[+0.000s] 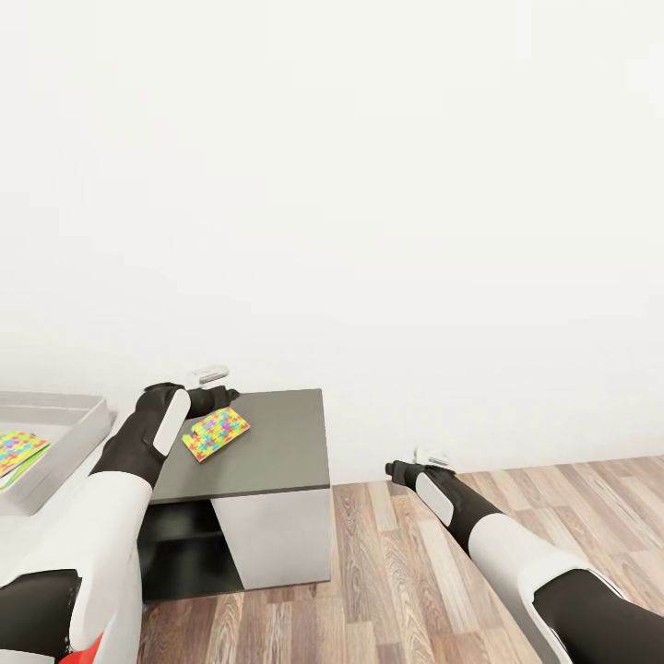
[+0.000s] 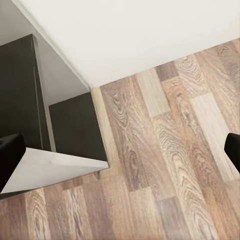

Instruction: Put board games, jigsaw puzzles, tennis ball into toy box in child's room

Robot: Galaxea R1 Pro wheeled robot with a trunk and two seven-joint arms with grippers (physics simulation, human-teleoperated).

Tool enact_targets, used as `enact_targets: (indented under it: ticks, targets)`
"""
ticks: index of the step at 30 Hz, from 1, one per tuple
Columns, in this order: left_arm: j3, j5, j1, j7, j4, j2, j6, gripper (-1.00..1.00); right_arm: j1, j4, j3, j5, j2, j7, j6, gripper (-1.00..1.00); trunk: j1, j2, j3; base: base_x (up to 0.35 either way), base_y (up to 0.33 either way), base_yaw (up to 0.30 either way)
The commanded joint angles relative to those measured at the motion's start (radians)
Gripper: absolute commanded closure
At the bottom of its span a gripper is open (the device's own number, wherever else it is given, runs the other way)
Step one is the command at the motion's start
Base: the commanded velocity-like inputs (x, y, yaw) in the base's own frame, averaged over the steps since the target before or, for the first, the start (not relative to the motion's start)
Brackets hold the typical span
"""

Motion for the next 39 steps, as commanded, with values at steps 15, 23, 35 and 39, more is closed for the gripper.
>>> enact_targets:
  ticks: [15,23,35,39]
  targets:
    - [0.0,0.012,-0.001,0.113,0.025,-0.019,-0.052,-1.0,-0.001,-0.002,0.009,-0.006,0.0,-0.007,0.003,-1.0,0.001,-0.002,-0.002,0.0,0.0,0.0]
    - [0.0,0.011,-0.001,0.115,0.026,-0.02,-0.053,-1.0,-0.001,-0.002,0.009,-0.006,0.0,-0.007,0.003,-1.0,0.001,-0.002,-0.002,0.0,0.0,0.0]
    - [0.0,0.011,-0.001,0.116,0.026,-0.02,-0.053,-1.0,0.005,-0.002,0.009,-0.007,-0.004,-0.006,-0.004,-1.0,0.001,-0.002,-0.002,0.062,-0.07,0.0]
    - [0.0,0.011,-0.001,0.116,0.026,-0.02,-0.053,-1.0,0.006,-0.002,0.009,-0.008,-0.004,-0.006,-0.005,-1.0,0.001,-0.002,-0.002,0.019,-0.018,0.0]
